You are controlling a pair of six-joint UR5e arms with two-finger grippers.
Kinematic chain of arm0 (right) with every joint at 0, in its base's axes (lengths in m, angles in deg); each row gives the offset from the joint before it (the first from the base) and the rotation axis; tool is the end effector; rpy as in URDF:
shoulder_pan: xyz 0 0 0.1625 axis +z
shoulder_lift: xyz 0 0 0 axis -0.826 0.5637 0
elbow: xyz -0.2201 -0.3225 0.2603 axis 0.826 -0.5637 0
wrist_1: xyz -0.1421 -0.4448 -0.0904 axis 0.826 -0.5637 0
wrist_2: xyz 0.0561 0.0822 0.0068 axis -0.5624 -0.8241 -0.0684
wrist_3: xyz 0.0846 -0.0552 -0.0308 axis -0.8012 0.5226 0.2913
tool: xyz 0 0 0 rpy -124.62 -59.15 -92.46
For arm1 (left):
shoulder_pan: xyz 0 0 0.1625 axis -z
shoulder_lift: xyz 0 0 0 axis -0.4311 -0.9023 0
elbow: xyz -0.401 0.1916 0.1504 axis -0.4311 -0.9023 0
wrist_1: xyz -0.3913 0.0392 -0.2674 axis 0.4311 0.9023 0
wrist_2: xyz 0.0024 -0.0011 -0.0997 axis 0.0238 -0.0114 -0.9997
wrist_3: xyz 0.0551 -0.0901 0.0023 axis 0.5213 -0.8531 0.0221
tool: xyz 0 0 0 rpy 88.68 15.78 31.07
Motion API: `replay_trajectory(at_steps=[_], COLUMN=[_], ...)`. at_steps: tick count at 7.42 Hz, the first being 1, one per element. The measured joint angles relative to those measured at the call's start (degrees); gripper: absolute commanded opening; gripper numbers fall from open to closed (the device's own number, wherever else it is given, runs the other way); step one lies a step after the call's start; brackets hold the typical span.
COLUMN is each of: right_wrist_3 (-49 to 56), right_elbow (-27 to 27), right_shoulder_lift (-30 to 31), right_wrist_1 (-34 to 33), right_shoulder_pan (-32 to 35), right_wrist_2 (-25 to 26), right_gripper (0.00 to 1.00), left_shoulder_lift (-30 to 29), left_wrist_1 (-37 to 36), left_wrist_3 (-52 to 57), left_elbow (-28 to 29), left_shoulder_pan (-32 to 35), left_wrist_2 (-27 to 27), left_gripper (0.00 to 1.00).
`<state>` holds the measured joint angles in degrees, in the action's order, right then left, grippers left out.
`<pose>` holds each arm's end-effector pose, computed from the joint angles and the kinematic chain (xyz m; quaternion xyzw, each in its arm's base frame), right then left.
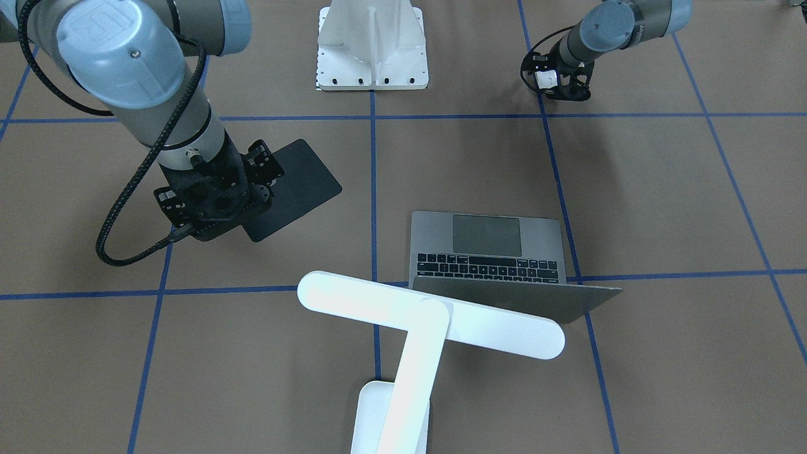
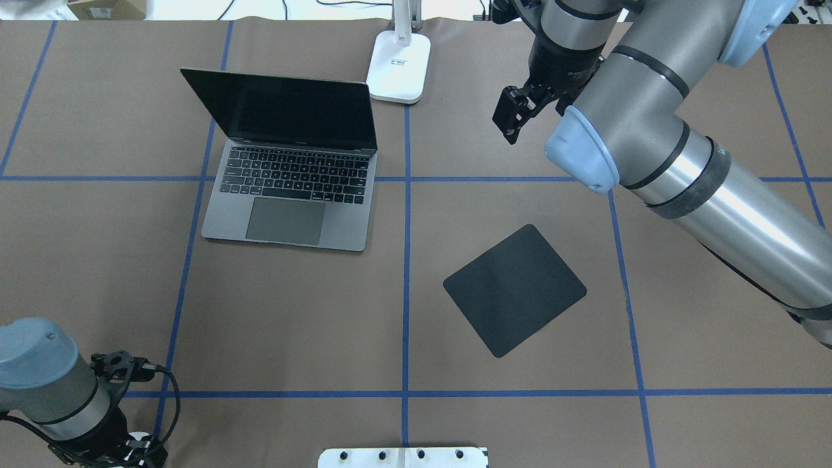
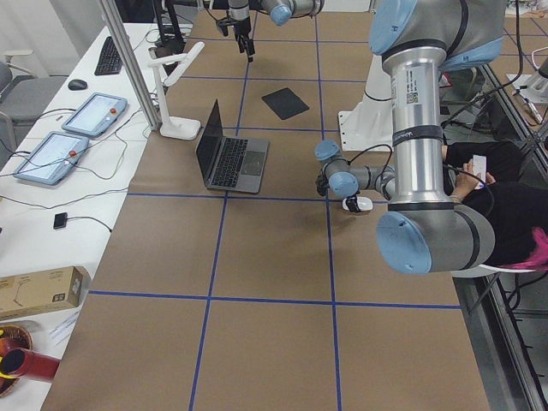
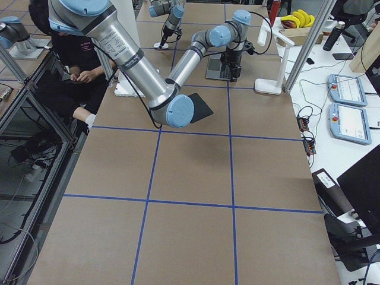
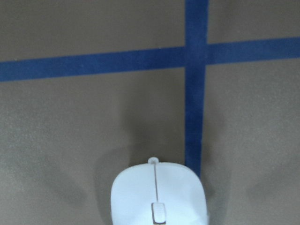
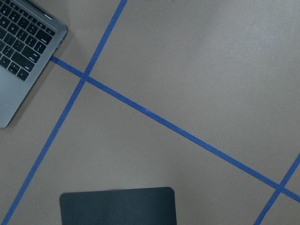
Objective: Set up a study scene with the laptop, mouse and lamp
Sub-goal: 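Lower the left gripper onto the white mouse and grasp it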
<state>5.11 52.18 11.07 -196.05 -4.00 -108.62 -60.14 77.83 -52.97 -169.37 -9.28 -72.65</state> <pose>-0.4022 -0.6250 0.1574 0.0738 -0.3727 -0.2459 0.8917 0.4436 -0.1980 0.5226 -0.2151 0.3762 0.1367 0.8908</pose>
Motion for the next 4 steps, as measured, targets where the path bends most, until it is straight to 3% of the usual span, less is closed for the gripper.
replay_trajectory(at_steps=[4], right_wrist_3=[0.0], right_elbow=[0.0], right_shoulder_lift=[0.0], right_wrist_1=[0.0], right_shoulder_pan=[0.0], right_wrist_2=[0.0], right_gripper=[1.0], left_shoulder_lift=[-0.3], left_wrist_1=[0.1], left_wrist_3=[-0.1], left_elbow=[0.1], left_shoulder_pan=[0.0], left_wrist_2=[-0.2], left_gripper=[0.64])
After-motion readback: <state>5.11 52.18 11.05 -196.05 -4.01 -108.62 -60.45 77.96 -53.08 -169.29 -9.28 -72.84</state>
